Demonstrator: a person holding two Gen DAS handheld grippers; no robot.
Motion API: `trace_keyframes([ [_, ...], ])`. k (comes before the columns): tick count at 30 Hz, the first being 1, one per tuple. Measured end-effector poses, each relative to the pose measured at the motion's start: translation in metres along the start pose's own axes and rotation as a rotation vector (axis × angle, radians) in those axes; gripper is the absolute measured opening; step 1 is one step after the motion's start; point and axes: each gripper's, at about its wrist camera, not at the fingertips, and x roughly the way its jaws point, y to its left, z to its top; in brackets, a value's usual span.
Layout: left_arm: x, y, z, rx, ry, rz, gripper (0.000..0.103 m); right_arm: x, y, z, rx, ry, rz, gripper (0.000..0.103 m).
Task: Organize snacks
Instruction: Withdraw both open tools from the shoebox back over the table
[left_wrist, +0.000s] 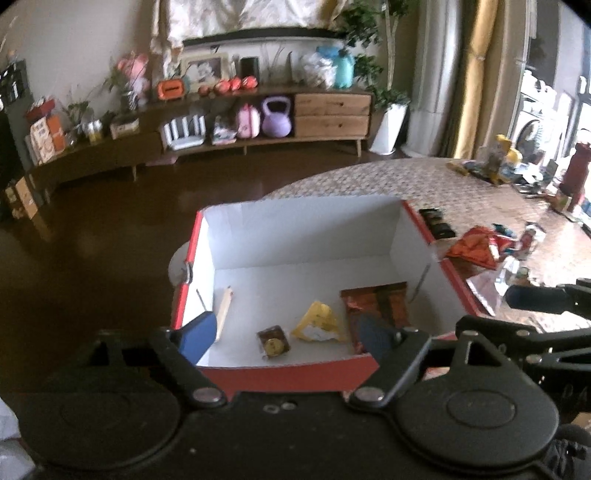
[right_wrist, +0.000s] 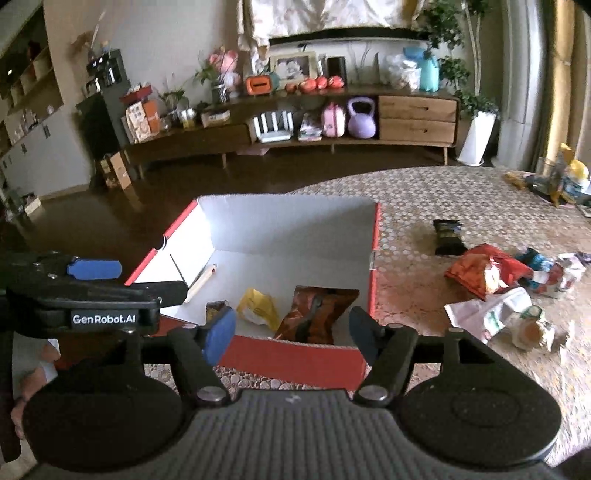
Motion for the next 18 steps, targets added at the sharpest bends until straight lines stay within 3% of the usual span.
trace_keyframes([
  [7, -0.026, -0.024, -0.004, 0.029, -0.051, -0.041, 0.091, -0.044, -0.018, -0.013, 0.028, -0.054, 0.006, 0.083],
  [14, -0.048, -0.064, -0.008, 0.041, -0.092, -0.091, 0.100, -0.089, -0.056, -0.027, 0.054, -0.101, 0.009, 0.085],
  [18, -0.055, -0.093, -0.007, 0.033, -0.121, -0.118, 0.101, -0.107, -0.088, -0.033, 0.080, -0.128, -0.011, 0.097],
])
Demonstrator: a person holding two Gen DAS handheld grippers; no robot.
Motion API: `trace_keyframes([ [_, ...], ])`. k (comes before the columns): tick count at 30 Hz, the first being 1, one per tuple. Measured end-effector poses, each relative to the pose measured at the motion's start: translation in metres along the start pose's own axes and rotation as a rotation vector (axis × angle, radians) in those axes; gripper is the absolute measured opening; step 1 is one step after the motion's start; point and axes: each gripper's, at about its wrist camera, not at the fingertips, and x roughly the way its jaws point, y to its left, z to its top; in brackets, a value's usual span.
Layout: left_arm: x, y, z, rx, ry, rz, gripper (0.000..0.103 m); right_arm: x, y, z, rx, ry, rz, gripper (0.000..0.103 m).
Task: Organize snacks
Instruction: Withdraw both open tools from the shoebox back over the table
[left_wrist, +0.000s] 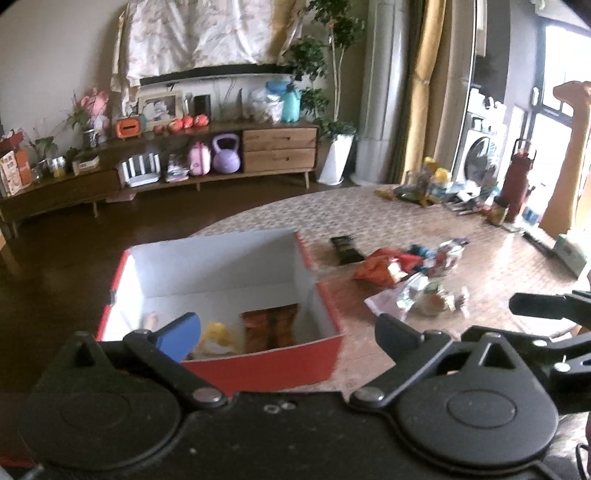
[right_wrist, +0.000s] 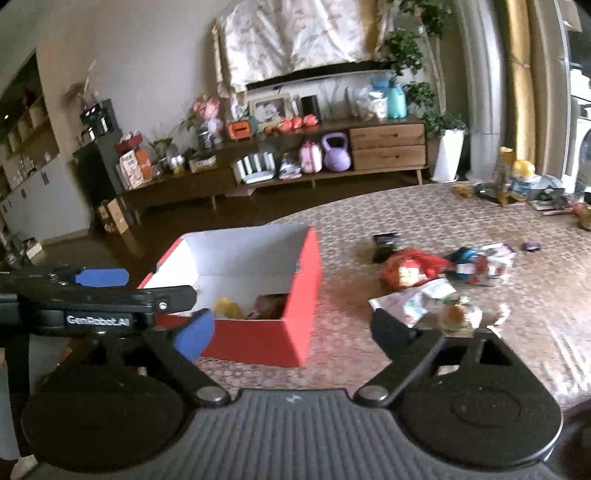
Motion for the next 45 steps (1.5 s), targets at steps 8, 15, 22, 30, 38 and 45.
trace_keyframes([
  [8, 0.020, -0.052, 0.004, -0.001, -0.008, -0.063, 0.103, -0.012, -0.074, -0.010, 0.042, 0.008, -0.067, 0.097],
  [15, 0.061, -0.090, 0.001, 0.009, 0.050, -0.092, 0.103, -0.007, -0.137, -0.021, 0.069, 0.033, -0.122, 0.097],
  [22, 0.103, -0.109, 0.014, -0.012, 0.119, -0.088, 0.103, 0.014, -0.189, -0.027, 0.107, 0.058, -0.160, 0.097],
  [30, 0.150, -0.127, 0.047, -0.004, 0.162, -0.071, 0.103, 0.054, -0.222, -0.028, 0.126, 0.092, -0.192, 0.097],
  [38, 0.204, -0.140, 0.080, 0.038, 0.238, -0.072, 0.103, 0.094, -0.254, -0.018, 0.186, 0.126, -0.220, 0.097],
  [45, 0.252, -0.154, 0.088, 0.090, 0.287, -0.055, 0.103, 0.133, -0.272, -0.011, 0.220, 0.157, -0.245, 0.097],
])
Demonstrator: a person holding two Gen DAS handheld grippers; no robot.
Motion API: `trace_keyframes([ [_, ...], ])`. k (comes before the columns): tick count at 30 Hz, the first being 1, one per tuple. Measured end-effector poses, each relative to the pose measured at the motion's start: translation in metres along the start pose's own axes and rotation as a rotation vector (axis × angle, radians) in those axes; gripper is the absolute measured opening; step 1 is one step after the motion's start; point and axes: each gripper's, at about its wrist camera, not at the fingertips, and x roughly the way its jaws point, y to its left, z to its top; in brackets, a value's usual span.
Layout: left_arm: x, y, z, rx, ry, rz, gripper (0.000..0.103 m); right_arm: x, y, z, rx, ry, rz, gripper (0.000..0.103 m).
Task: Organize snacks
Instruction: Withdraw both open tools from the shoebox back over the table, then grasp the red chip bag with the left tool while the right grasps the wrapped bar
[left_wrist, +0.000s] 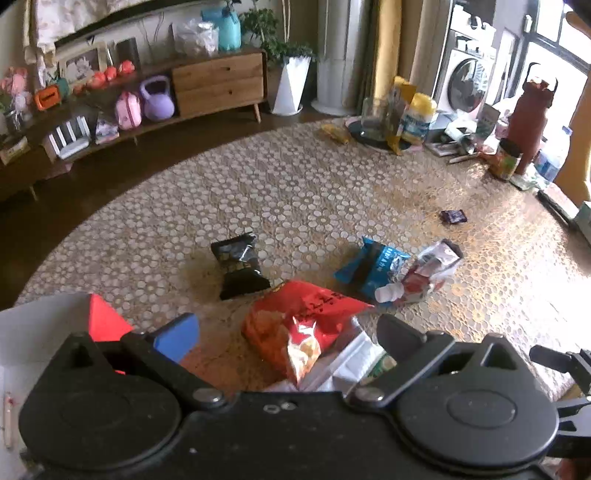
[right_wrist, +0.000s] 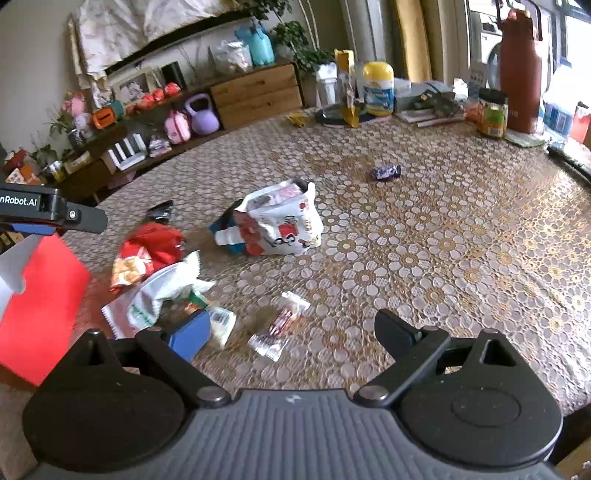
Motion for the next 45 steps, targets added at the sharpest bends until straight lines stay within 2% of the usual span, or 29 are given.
trace_keyframes([
  [2, 0.011, -0.001, 0.002, -0.004, 0.015, 0.001, 0.103, 0.011, 0.000, 0.002, 0.008, 0.007, -0.011, 0.096],
  [5, 0.026, -0.002, 0.005, -0.010, 0.037, 0.002, 0.103, 0.027, 0.001, 0.004, 0.012, 0.035, -0.019, 0.084],
  [7, 0.036, -0.005, 0.005, -0.003, 0.053, 0.007, 0.103, 0.035, 0.002, 0.004, 0.013, 0.045, -0.029, 0.084],
  [9, 0.045, -0.008, 0.005, 0.009, 0.070, 0.012, 0.103, 0.041, 0.003, 0.004, 0.020, 0.052, -0.022, 0.084],
  [11, 0.052, -0.010, 0.004, 0.023, 0.085, 0.027, 0.103, 0.045, 0.003, 0.004, 0.019, 0.060, -0.014, 0.074],
  [18, 0.074, -0.009, -0.001, 0.033, 0.122, 0.051, 0.101, 0.057, 0.007, 0.001, 0.021, 0.080, 0.004, 0.064],
  [21, 0.080, -0.009, -0.002, 0.034, 0.131, 0.054, 0.096, 0.061, 0.008, 0.001, 0.024, 0.086, 0.003, 0.056],
  [24, 0.083, -0.009, -0.004, 0.020, 0.140, 0.035, 0.086, 0.062, 0.010, 0.001, 0.015, 0.079, -0.003, 0.051],
  [26, 0.084, -0.010, -0.005, 0.019, 0.142, 0.030, 0.071, 0.062, 0.011, 0.001, 0.014, 0.079, -0.003, 0.045],
  [29, 0.083, -0.011, -0.006, 0.021, 0.140, 0.040, 0.068, 0.062, 0.012, 0.000, 0.017, 0.079, -0.003, 0.035],
  [31, 0.082, -0.010, -0.006, 0.010, 0.134, 0.040, 0.065, 0.062, 0.013, -0.001, 0.004, 0.077, -0.010, 0.031],
  [33, 0.079, -0.009, -0.006, -0.002, 0.127, 0.039, 0.063, 0.061, 0.014, -0.002, -0.008, 0.076, -0.019, 0.021],
  [42, 0.060, -0.004, -0.009, -0.036, 0.092, 0.043, 0.056, 0.044, 0.009, -0.004, 0.002, 0.048, -0.025, 0.017],
  [43, 0.056, -0.003, -0.009, -0.040, 0.089, 0.038, 0.043, 0.040, 0.009, -0.005, -0.001, 0.042, -0.023, 0.017],
  [45, 0.049, -0.001, -0.010, -0.052, 0.090, 0.022, 0.040, 0.032, 0.010, -0.006, -0.007, 0.033, -0.028, 0.017],
])
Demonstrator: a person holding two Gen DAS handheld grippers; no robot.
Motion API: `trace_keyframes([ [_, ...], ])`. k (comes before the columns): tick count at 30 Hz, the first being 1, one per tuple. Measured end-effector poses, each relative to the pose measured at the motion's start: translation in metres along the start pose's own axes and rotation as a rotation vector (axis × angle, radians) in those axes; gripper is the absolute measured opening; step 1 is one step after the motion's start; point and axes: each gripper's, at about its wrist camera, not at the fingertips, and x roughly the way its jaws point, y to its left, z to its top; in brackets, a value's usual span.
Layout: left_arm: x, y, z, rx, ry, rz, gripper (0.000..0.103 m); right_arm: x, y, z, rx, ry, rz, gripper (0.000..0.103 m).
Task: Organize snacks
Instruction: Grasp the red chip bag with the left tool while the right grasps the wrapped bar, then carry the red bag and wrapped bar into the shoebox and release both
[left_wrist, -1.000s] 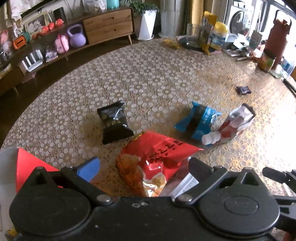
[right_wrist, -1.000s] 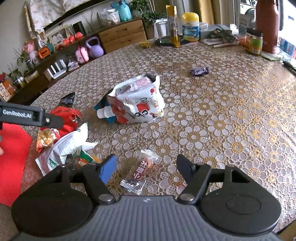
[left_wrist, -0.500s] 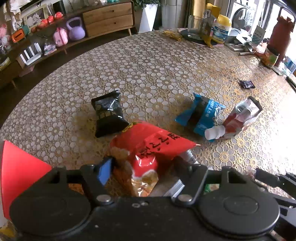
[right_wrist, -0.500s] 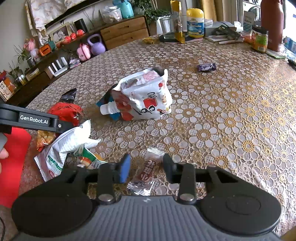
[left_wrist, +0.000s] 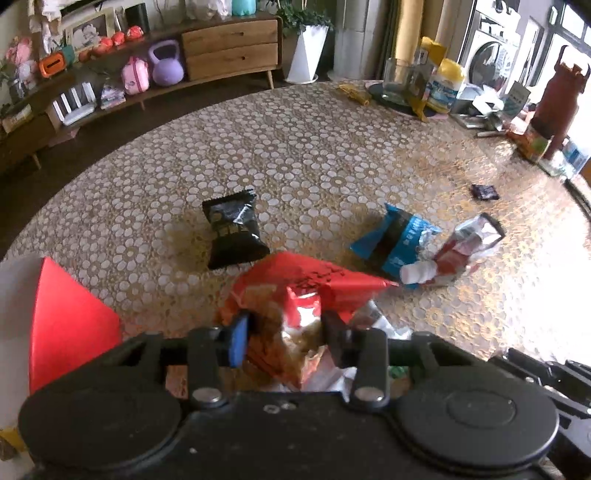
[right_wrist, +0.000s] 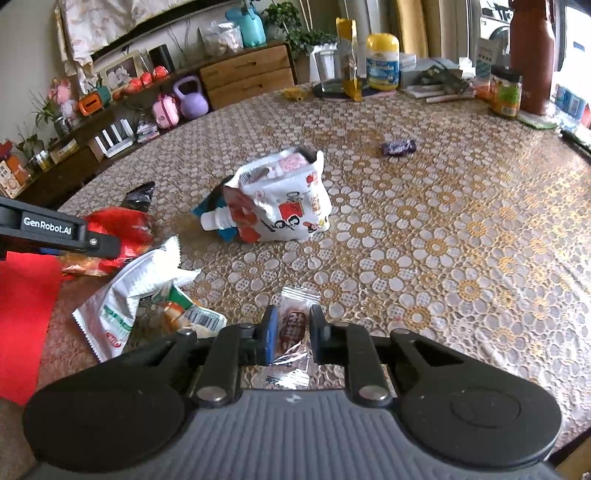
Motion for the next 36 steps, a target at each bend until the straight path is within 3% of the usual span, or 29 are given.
trace_keyframes([
  [8, -0.022, 0.007, -0.009, -0.016, -0.020, -0.011, 0.037, -0.033, 0.001, -0.003, 0.000, -0.031, 0.011, 0.017],
  [16, -0.070, 0.021, -0.024, -0.052, -0.049, -0.045, 0.037, -0.080, 0.020, -0.003, -0.039, -0.080, 0.064, 0.017],
  [29, -0.160, 0.060, -0.066, -0.090, -0.146, -0.060, 0.037, -0.159, 0.097, -0.009, -0.168, -0.163, 0.171, 0.017],
  [36, -0.197, 0.090, -0.089, -0.113, -0.179, -0.017, 0.037, -0.180, 0.147, -0.016, -0.241, -0.178, 0.233, 0.017],
])
